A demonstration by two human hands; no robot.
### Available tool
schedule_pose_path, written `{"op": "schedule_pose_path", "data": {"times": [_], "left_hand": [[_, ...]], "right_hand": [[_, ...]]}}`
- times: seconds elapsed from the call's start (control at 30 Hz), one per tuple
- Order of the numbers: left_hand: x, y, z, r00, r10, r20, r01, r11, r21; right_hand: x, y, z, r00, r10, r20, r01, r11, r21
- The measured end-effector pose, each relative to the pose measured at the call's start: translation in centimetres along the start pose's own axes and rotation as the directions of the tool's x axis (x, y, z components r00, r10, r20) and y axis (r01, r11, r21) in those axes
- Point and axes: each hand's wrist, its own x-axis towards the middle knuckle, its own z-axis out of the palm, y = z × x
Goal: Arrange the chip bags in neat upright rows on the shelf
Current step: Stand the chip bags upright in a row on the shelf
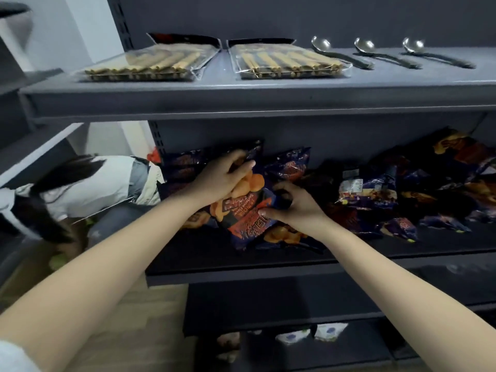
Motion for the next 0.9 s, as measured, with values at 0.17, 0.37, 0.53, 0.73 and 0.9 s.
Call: {"op": "schedule_pose_path", "data": {"times": [0.17, 0.37, 0.53, 0.73, 0.9], "left_hand": [[-4.5, -3.0, -2.8, 0.973, -0.114, 0.199, 0.128, 0.990, -0.062], [-10.9, -7.3, -0.8, 0.810, -0.530, -0.252, 0.352, 0.783, -0.513], [-14.1, -8.7, -0.2, 0.487, -0.814, -0.316, 0.273, 0.486, -0.830], [-15.9, -9.4, -1.5, 0.345, -0.895, -0.283, -0.185, 0.231, -0.955], [-14.9, -8.5, 1.4, 0.436, -0.884, -0.168, -0.213, 0.080, -0.974]], "right_hand": [[1.2, -0.7, 1.7, 0.941, -0.057, 0.333, 0.122, 0.976, -0.178], [3.0, -2.8, 5.5, 0.956, -0.172, 0.237, 0.180, 0.984, -0.013], [4.1, -3.1, 9.3, 0.959, -0.113, 0.260, 0.080, 0.988, 0.134], [3.9, -3.2, 12.1, 0.923, 0.070, 0.379, -0.243, 0.869, 0.431], [2.0, -3.4, 15.3, 0.846, 0.074, 0.528, -0.384, 0.772, 0.507]]}}
